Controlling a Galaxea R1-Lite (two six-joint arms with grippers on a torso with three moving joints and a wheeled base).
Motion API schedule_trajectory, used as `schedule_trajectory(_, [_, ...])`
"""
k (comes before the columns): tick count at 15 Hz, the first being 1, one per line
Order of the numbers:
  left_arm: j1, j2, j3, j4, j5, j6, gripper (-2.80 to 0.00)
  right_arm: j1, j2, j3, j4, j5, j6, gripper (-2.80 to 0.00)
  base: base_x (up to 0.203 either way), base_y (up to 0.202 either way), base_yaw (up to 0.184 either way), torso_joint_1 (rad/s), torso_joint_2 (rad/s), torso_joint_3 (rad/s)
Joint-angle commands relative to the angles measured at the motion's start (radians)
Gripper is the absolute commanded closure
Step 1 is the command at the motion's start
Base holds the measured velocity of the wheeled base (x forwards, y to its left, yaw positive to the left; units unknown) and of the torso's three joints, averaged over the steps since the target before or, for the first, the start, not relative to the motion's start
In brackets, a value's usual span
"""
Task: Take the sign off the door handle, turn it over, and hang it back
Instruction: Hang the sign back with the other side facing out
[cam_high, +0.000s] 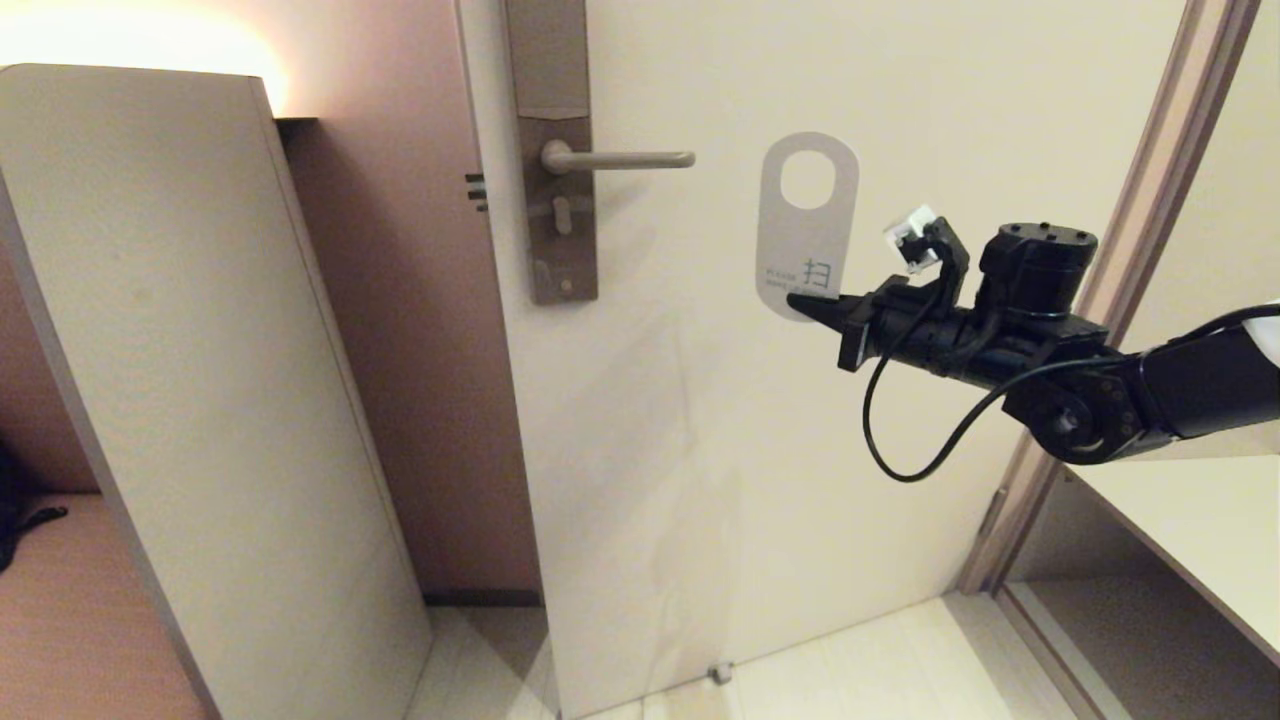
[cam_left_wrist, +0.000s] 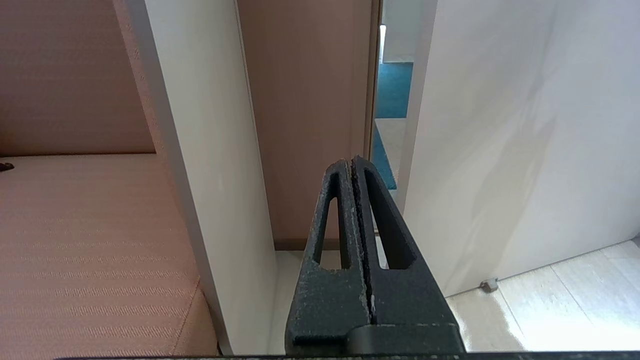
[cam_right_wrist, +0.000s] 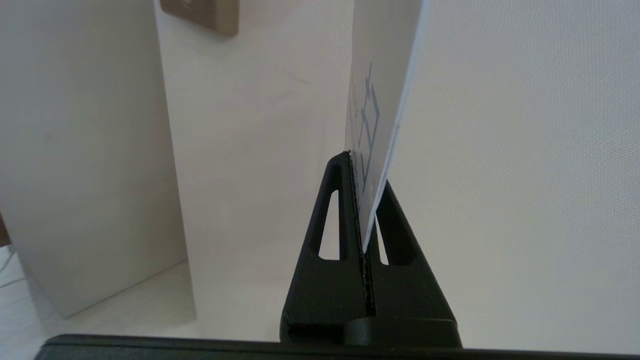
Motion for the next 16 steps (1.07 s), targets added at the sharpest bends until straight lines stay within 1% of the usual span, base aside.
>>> schedule_trajectory(1, [0.001, 0.001, 0.0, 0.0, 0.001, -0.001, 0.0, 0.005, 0.013, -0.042, 0.045, -0.007, -0.001, 0.0, 0.0, 0.0, 0.0, 0.0, 0.0, 0.0])
schedule_trajectory(4, [0.0, 0.001, 0.0, 0.0, 0.001, -0.001, 0.0, 0.02, 0.012, -0.085, 0.135, -0.027, -0.002, 0.0, 0.0, 0.0, 0.0, 0.0, 0.0, 0.0])
schedule_trajectory(8, [0.0, 0.001, 0.0, 0.0, 0.001, -0.001, 0.0, 0.034, 0.013, -0.145, 0.232, -0.074, -0.004, 0.0, 0.0, 0.0, 0.0, 0.0, 0.0, 0.0])
schedule_trajectory(11, [0.0, 0.001, 0.0, 0.0, 0.001, -0.001, 0.0, 0.034, 0.014, -0.196, 0.314, -0.076, -0.006, 0.0, 0.0, 0.0, 0.0, 0.0, 0.0, 0.0])
schedule_trajectory(16, [0.0, 0.001, 0.0, 0.0, 0.001, -0.001, 0.0, 0.039, 0.045, -0.293, 0.351, -0.092, -0.007, 0.0, 0.0, 0.0, 0.0, 0.0, 0.0, 0.0])
